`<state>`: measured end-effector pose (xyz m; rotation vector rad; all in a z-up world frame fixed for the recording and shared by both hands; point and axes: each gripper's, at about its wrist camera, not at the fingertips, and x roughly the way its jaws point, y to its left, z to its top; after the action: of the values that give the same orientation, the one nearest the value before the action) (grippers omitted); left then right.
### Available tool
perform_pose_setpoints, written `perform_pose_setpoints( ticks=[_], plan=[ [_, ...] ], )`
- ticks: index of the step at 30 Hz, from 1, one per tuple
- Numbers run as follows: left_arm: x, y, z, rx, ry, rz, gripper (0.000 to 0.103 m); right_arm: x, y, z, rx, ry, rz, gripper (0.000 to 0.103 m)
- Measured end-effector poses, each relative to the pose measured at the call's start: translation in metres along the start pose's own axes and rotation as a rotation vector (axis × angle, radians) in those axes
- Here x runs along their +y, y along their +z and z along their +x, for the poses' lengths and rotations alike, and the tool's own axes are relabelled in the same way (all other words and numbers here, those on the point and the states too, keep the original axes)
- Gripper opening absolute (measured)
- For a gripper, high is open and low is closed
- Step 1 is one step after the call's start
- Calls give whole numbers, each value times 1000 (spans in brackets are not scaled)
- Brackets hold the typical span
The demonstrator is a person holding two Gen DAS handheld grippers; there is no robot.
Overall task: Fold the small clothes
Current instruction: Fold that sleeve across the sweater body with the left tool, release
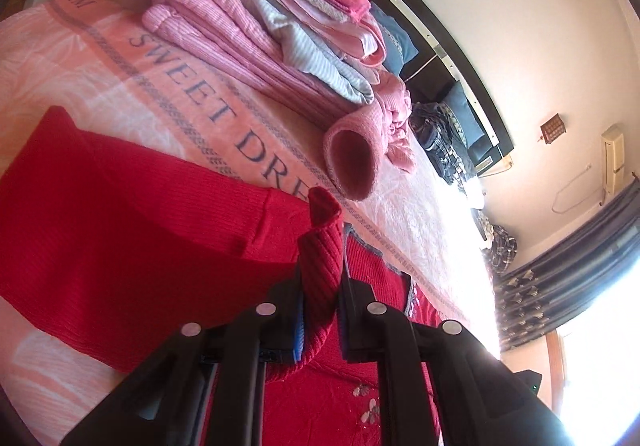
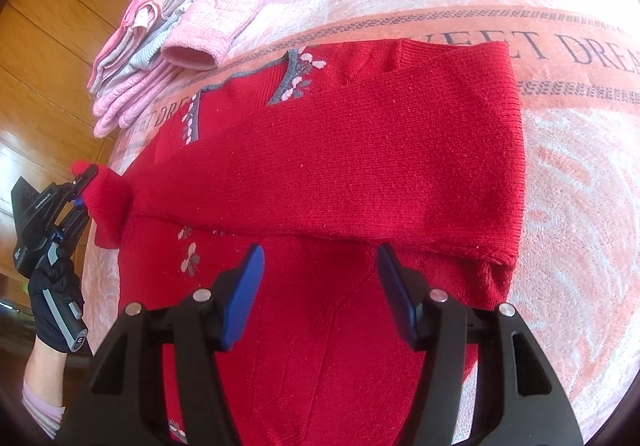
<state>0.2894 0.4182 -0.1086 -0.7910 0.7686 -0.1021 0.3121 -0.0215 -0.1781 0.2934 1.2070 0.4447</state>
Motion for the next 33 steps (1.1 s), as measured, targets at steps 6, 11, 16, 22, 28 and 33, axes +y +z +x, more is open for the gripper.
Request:
perform_pose_setpoints(
  ticks=[6,11,16,22,28,33],
  plan=[
    [-24,-26,34,239,-132,85,33,-3,0,4,8,-5,5,59],
    [-24,-6,-11,166,-144,185,42,13,5,3,2,23,-14,60],
    [27,12,-44,123,86,234,44,57,11,10,21,112,-69,60],
    [90,-6,-34,235,204,200,41,114,15,42,96,205,-95,59],
    [79,20,-66,102,161,202,45,146,13,73,178,256,-78,49],
    [88,35,-88,7,184,192,49,152,10,90,226,267,-51,36]
  ],
)
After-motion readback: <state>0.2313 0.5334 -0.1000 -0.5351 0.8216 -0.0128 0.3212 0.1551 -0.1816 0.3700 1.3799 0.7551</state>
